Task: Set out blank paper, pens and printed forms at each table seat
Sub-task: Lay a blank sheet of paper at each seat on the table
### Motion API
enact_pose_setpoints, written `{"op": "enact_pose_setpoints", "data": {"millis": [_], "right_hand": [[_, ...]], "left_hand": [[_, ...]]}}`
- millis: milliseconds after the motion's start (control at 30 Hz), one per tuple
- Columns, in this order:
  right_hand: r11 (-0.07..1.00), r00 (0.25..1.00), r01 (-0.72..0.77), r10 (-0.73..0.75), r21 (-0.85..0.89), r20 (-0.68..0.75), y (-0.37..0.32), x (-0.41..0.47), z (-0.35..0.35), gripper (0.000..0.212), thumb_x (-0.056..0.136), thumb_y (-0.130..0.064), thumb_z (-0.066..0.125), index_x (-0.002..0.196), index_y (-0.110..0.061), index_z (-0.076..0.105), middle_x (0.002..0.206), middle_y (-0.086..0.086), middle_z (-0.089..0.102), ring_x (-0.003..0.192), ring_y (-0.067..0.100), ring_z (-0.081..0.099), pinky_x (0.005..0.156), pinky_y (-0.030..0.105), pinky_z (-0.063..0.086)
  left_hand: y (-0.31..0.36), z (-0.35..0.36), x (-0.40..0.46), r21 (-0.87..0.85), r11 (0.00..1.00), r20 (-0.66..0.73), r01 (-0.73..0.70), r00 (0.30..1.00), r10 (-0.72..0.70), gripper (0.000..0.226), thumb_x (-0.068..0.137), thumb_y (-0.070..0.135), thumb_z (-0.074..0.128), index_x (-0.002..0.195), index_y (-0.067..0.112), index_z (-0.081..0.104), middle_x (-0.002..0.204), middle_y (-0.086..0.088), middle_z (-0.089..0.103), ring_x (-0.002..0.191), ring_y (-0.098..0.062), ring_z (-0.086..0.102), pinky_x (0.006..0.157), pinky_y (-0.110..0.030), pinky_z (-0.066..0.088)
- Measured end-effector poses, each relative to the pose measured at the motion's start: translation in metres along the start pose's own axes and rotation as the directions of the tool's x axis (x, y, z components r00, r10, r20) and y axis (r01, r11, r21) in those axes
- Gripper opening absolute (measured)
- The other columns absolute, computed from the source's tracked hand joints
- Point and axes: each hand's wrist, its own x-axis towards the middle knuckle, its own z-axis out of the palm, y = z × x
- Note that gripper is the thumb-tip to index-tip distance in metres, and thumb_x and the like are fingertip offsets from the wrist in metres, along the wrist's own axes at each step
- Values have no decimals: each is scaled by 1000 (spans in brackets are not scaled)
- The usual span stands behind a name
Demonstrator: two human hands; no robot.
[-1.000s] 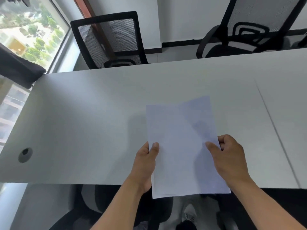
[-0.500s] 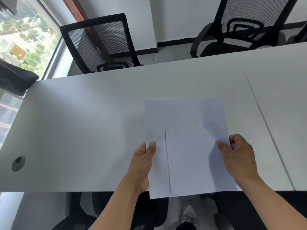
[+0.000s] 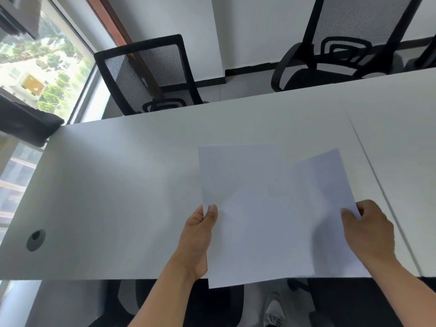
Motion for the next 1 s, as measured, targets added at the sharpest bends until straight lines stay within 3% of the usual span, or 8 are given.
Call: {"op": "enact_pose_setpoints", "data": {"millis": [300,467,633,733,833,1000], "right_hand": [[1000,1000,-4,3,-27,-12,-2,3,-1,15,102,-21,61,92,-11,56,84,9,65,73,30,61,62,38,44],[998,1000,-30,31,-62,4,-1,3,-3,25,97,-15,66,79,2,60,72,20,66,68,45,65,58,37,44],[995,999,-28,25,-100,-33,9,8,-5,31,90,-17,71,65,-4,60,59,11,61,55,37,60,52,33,46],[988,998,-33,24,-151,-58,30,19,2,28,85,-34,71,74,-10,62,68,8,64,66,37,63,58,39,55],[972,997,-36,18,-232,-79,51,31,8,40,78,-54,62,89,-16,67,83,7,69,82,41,65,70,48,61],[953,992,-115,94,-279,-89,15,11,-1,41,87,-34,79,113,-4,70,109,24,68,107,52,61,88,58,57]], "left_hand": [[4,-2,-4,-10,1000,-5,7,1000,-7,30,113,36,56,129,24,78,127,-10,81,113,-36,79,94,-57,64],[8,-1,-7,-5,1000,-2,-1,1000,1,30,113,37,56,130,25,78,129,-10,80,118,-38,77,103,-65,59],[10,1,-12,-5,1000,18,-18,1000,18,31,114,36,55,133,25,76,130,-11,80,118,-38,77,102,-64,60],[10,1,-14,-13,1000,24,-21,999,21,31,114,35,55,133,24,76,130,-12,79,118,-39,77,103,-65,59],[9,2,-17,-20,1000,26,-21,999,22,31,114,35,55,133,24,76,130,-12,79,117,-40,77,101,-63,61],[6,2,-20,-25,999,29,-20,999,21,31,114,35,55,134,23,75,132,-13,78,119,-40,76,102,-63,60]]}}
